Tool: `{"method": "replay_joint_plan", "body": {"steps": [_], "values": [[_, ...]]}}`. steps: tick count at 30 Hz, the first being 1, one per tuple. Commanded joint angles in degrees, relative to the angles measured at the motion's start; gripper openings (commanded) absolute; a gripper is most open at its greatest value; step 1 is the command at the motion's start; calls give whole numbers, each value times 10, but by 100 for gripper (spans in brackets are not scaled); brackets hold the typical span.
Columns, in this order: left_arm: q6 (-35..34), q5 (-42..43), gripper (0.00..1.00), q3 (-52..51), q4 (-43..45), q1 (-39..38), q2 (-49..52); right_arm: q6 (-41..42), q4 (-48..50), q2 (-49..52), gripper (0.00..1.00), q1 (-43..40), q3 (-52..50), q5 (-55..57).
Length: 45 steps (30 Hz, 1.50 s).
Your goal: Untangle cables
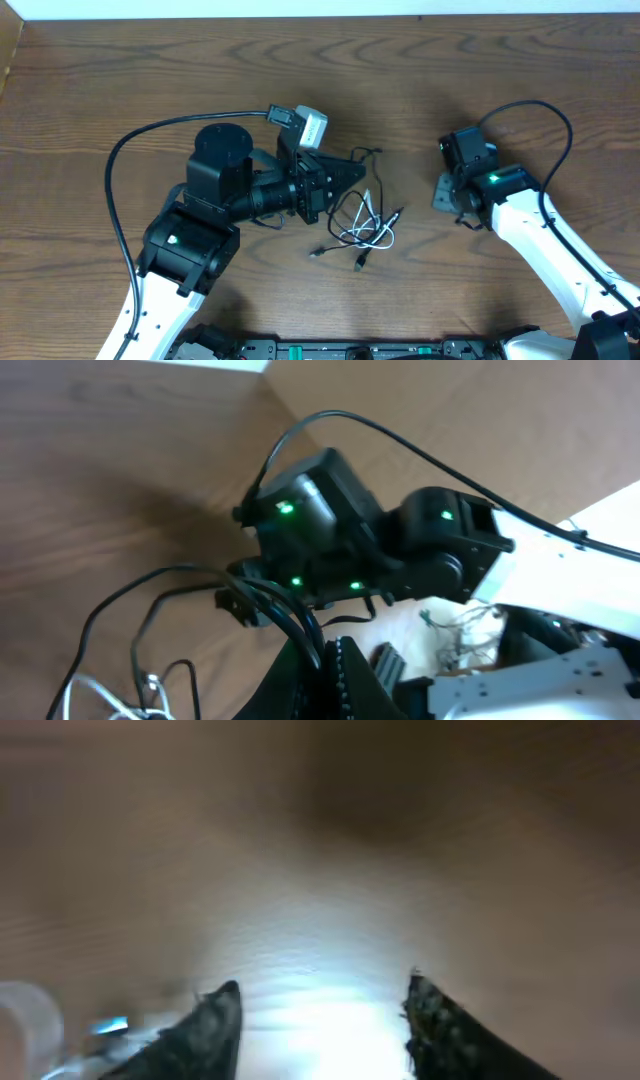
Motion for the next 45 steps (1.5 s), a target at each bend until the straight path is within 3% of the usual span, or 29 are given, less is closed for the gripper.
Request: {"method": "replay_joint_plan", "body": {"steps": [1, 4, 5, 9, 12, 17, 19, 20, 22, 25, 26, 28, 31, 34, 37, 41, 44, 45], "values": [[20, -11, 8, 13, 5, 2, -7, -219, 56, 3, 57, 7, 3, -309], [20, -10, 8, 13, 5, 2, -7, -336, 89, 3, 64, 23, 3, -482], [20, -8, 8, 13, 5, 2, -7, -344, 100, 3, 66, 29, 3, -491], [20, -6, 8, 13, 5, 2, -7, -344, 196, 3, 75, 56, 3, -438], [19, -6, 8, 13, 5, 2, -7, -328, 292, 3, 75, 61, 3, -349], [18, -6, 8, 13, 5, 2, -7, -290, 386, 3, 71, 60, 3, -312], [18, -6, 8, 13, 5, 2, -7, -266, 429, 3, 59, 60, 3, -294], [18, -7, 8, 13, 5, 2, -7, -261, 442, 3, 46, 60, 3, -287], [20, -7, 8, 13, 5, 2, -7, -218, 446, 3, 1, 59, 3, -236], [47, -27, 17, 13, -8, 2, -7, -170, 384, 3, 1, 58, 3, -155], [56, -55, 17, 13, -23, 2, -7, -169, 345, 3, 1, 58, 3, -126], [73, -148, 28, 13, -66, 2, -5, -169, 275, 3, 1, 57, 3, -63], [76, -263, 31, 13, -115, 2, 4, -116, 164, 3, 1, 49, 3, 63], [76, -290, 31, 13, -150, 2, 25, -51, 78, 3, 1, 29, 3, 130], [76, -287, 31, 13, -173, 2, 48, -50, 63, 3, 1, 16, 3, 61], [74, -231, 32, 13, -191, 2, 90, -108, 101, 2, 1, 5, 4, -129], [74, -169, 34, 13, -191, 2, 123, -179, 222, 1, 1, -4, 4, -435], [74, -158, 35, 12, -191, 2, 130, -178, 253, 1, 1, -6, 4, -487]]}}
